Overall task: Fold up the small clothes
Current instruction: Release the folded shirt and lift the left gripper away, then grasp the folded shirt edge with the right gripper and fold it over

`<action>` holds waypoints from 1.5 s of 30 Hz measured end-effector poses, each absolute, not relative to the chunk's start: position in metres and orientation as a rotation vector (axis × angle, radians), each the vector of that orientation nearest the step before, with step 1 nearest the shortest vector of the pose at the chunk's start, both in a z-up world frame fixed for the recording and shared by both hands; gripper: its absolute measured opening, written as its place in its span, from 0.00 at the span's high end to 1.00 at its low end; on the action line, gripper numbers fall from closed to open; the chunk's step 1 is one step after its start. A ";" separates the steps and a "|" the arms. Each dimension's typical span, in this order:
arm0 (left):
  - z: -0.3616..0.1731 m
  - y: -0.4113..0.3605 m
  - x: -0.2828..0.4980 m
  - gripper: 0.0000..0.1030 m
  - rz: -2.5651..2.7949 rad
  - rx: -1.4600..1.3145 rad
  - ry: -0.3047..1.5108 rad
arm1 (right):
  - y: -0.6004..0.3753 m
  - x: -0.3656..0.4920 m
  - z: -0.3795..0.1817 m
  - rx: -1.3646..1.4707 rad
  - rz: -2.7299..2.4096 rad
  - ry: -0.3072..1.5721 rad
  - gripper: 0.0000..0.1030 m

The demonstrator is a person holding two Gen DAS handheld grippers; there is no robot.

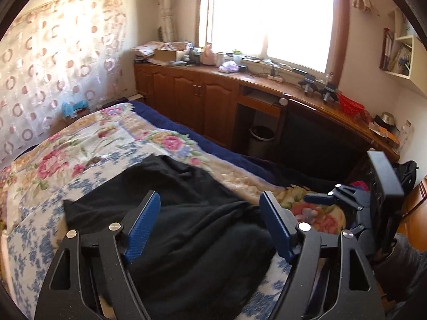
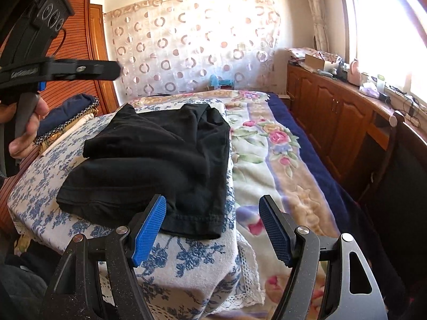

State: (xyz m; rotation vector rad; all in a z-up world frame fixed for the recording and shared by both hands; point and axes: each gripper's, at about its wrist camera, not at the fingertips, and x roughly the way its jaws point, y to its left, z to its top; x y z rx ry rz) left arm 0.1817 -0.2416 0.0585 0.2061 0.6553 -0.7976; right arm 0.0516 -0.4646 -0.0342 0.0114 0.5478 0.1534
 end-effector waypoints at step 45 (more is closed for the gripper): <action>-0.040 -0.017 0.222 0.25 -0.537 0.072 0.750 | -0.244 0.248 -0.038 -0.412 0.575 0.772 0.81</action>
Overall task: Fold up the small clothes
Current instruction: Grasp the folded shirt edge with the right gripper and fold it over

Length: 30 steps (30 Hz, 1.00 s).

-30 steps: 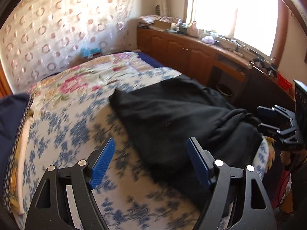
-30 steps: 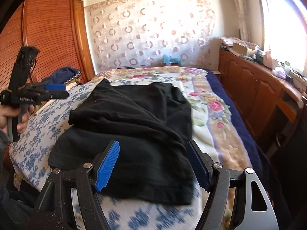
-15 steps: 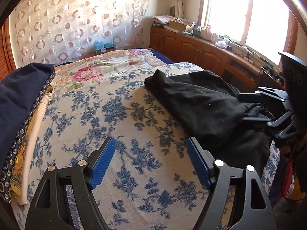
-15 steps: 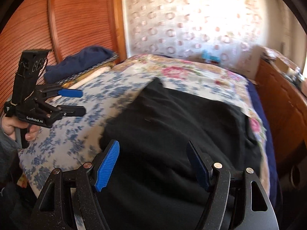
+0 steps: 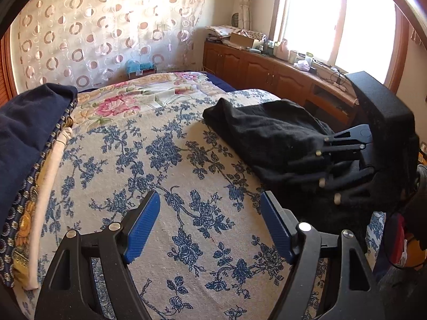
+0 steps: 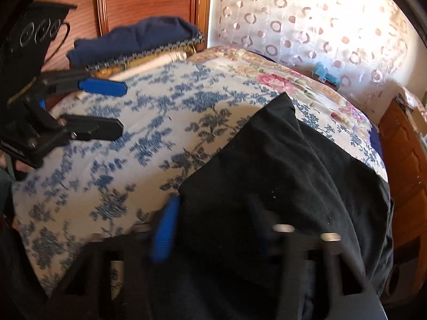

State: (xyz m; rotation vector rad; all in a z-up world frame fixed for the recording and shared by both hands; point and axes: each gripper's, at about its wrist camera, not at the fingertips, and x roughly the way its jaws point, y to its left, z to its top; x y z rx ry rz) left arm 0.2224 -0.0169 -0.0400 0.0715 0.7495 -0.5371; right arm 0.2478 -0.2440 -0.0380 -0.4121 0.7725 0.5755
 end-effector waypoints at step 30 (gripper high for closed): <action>-0.052 -0.048 0.226 0.25 -0.589 0.114 0.800 | -0.394 0.401 0.018 -0.225 0.163 0.702 0.97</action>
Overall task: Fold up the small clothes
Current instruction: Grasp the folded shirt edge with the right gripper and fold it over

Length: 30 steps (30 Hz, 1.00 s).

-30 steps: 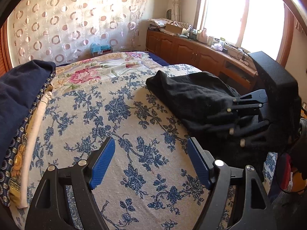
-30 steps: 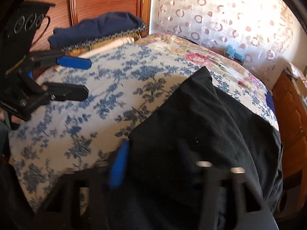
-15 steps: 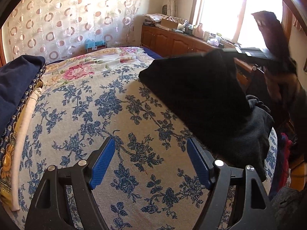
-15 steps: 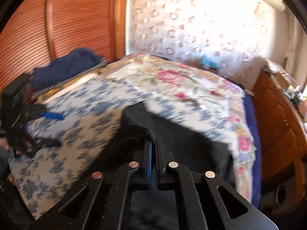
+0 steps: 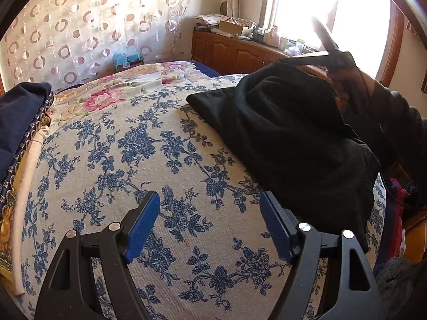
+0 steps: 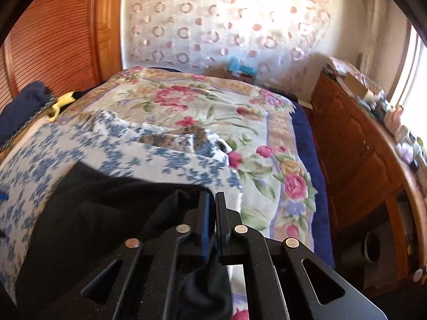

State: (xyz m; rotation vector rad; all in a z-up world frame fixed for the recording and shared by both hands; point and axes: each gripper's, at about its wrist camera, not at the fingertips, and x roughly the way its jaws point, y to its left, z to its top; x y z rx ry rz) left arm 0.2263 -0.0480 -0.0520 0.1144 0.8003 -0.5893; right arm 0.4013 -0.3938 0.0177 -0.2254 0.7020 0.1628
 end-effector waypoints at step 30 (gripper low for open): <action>-0.060 -0.077 0.218 0.25 -0.610 0.138 0.833 | -0.389 0.362 0.024 -0.186 0.196 0.698 1.00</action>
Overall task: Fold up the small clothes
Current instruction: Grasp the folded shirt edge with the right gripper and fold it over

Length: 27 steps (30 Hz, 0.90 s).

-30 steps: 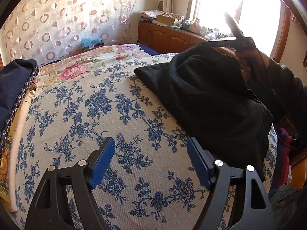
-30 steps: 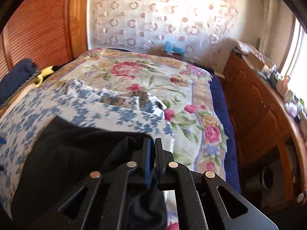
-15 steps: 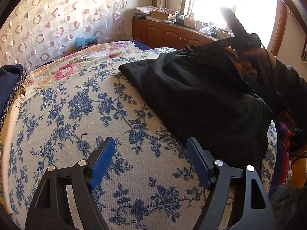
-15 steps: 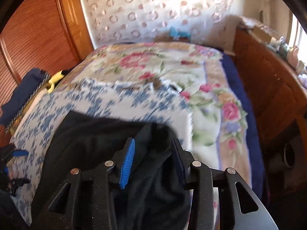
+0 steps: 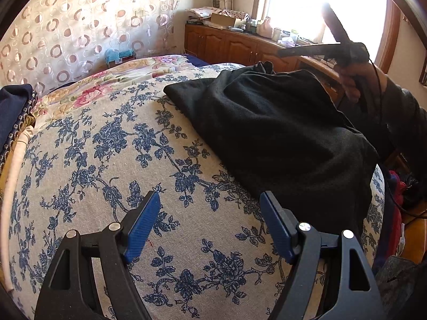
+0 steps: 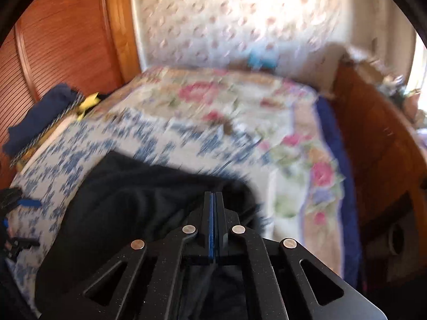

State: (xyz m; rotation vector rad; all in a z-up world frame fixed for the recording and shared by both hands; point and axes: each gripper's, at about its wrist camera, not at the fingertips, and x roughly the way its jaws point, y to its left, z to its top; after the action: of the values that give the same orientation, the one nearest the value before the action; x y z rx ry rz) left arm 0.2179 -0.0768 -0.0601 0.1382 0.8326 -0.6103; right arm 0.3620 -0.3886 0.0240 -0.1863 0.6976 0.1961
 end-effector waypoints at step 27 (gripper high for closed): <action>-0.055 -0.096 0.196 0.24 -0.627 0.144 0.825 | -0.421 0.358 0.024 -0.129 0.199 0.780 0.95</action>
State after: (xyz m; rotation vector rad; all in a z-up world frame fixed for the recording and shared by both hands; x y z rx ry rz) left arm 0.1960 -0.0957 -0.0554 0.1438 0.8254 -0.6265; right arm 0.3584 -0.4215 0.0244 -0.1294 0.7797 0.1992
